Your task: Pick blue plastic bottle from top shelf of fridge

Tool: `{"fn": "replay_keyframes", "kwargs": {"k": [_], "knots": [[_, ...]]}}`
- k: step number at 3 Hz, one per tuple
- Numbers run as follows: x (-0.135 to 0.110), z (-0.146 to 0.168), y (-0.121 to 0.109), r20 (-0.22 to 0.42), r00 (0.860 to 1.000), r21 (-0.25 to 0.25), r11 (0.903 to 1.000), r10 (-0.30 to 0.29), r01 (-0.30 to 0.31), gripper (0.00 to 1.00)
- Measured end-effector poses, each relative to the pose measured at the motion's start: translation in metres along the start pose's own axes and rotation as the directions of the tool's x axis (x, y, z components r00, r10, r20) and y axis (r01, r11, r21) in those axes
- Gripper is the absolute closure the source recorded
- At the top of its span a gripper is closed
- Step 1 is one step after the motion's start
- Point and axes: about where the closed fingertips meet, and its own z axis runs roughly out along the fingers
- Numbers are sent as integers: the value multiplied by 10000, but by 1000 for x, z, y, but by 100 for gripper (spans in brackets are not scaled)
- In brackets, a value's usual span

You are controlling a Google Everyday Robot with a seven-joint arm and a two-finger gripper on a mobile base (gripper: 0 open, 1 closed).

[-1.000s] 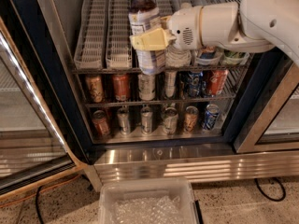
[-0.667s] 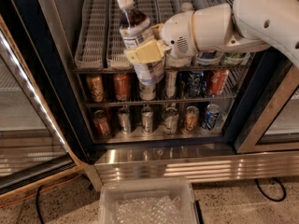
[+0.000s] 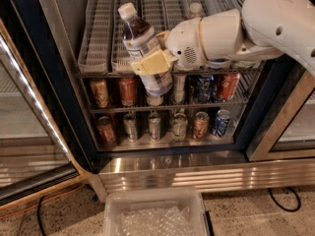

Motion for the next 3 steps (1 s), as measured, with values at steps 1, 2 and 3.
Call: {"fn": "replay_keyframes", "kwargs": {"k": [1,2,3], "knots": [[7,-7,9,361,9989,711,9970,-315,289,100],[20,-24,1,353,9977,1574,9862,-582,519,100],[20,-24,1,353,9977,1574,9862,-582,519,100]]}}
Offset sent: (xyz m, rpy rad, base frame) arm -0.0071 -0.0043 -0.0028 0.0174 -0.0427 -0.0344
